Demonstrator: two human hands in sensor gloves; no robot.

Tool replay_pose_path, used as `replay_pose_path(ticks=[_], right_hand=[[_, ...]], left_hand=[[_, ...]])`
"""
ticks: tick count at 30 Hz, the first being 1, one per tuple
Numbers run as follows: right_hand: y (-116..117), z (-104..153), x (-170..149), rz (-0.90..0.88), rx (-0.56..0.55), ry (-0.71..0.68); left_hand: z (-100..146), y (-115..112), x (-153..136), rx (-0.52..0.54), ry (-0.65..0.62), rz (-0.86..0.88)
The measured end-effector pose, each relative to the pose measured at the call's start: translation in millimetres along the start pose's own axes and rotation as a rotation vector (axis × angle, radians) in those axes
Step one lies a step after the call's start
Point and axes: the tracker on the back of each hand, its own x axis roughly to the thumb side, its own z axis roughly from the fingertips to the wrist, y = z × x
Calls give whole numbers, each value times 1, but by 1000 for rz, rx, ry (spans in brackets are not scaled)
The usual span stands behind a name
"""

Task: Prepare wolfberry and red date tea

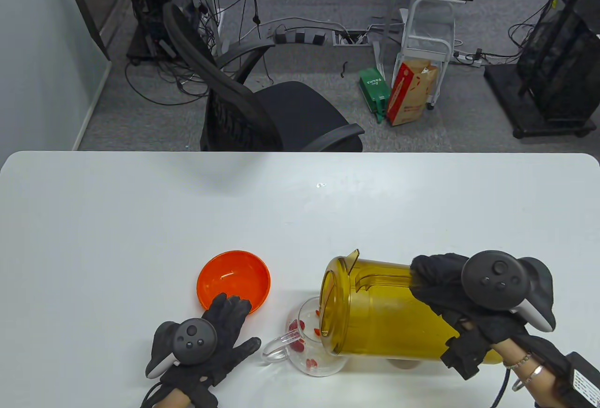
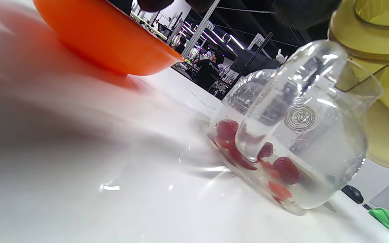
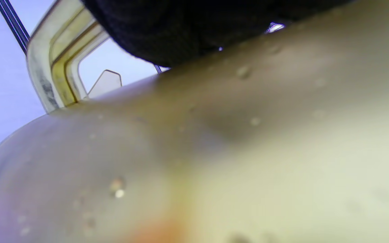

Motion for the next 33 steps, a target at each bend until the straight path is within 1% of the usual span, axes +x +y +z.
replay_pose_path(ticks=[9,33], right_hand=[[0,-1,9,39,9,-28],[0,-4,11,51,26,-17]], left_hand=[[0,0,0,0,5,0],[0,-1,1,-3,5,-11]])
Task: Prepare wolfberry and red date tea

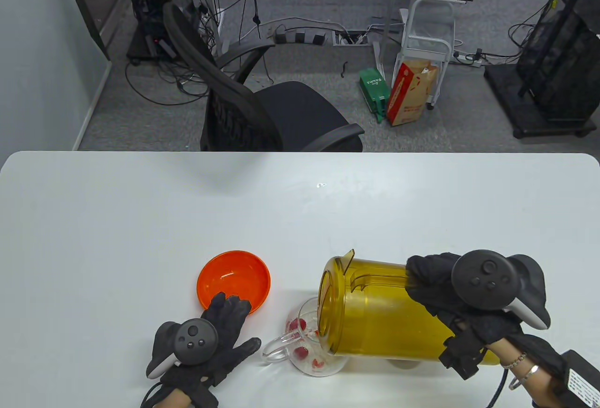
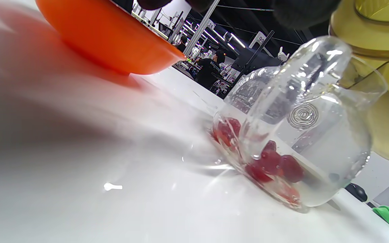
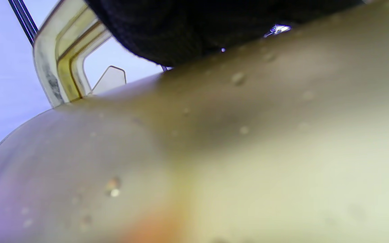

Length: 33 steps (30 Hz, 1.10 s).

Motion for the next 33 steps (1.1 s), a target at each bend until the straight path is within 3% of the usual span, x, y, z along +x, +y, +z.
replay_pose_path(ticks=[33], right_hand=[[0,-1,1,7,10,5]], left_hand=[[0,-1,1,9,-1,-16]])
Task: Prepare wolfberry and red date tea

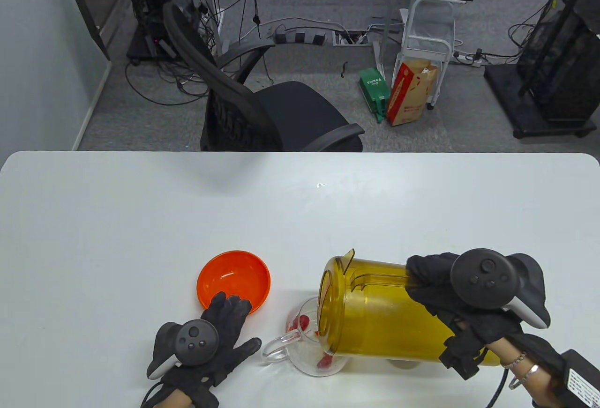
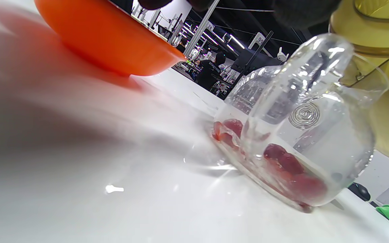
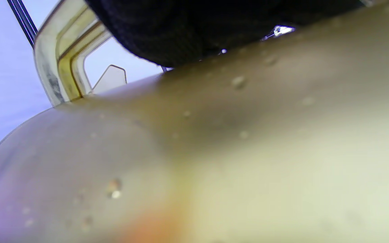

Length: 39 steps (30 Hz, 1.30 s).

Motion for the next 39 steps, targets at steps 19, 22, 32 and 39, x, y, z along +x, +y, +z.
replay_pose_path(ticks=[19,22,32,39], right_hand=[[0,0,0,4,3,0],[0,0,1,6,3,-2],[0,-1,1,8,7,-4],[0,-1,2,8,10,-3]], left_hand=[[0,0,-1,1,0,4],[0,0,0,-3,0,1],[0,-1,0,-8,-1,0],[0,-1,0,-10,-2,0]])
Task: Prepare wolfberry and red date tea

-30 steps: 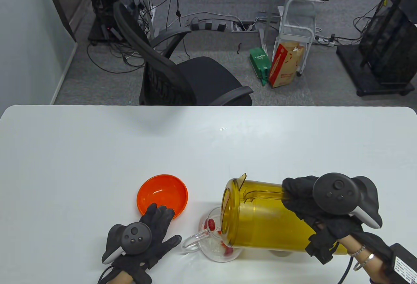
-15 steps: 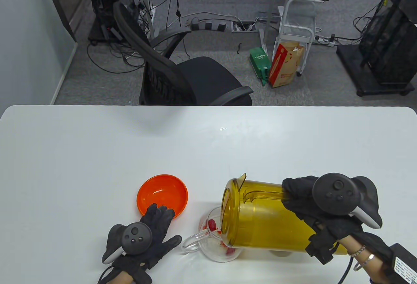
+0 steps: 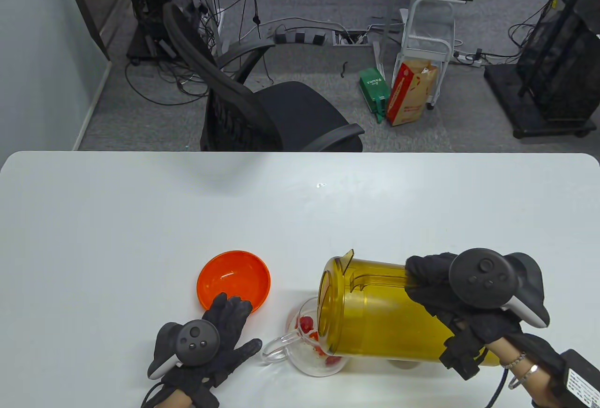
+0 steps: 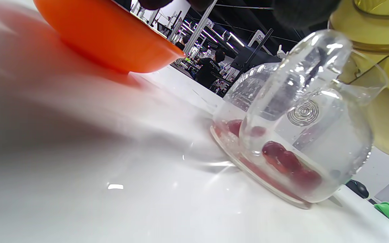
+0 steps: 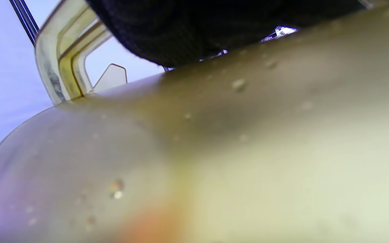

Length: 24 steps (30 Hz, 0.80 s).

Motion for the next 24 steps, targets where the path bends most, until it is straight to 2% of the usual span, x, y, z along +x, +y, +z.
replay_pose_path(ticks=[24], right_hand=[[0,-1,1,1,9,-2]], left_hand=[[0,0,0,-1,2,-1]])
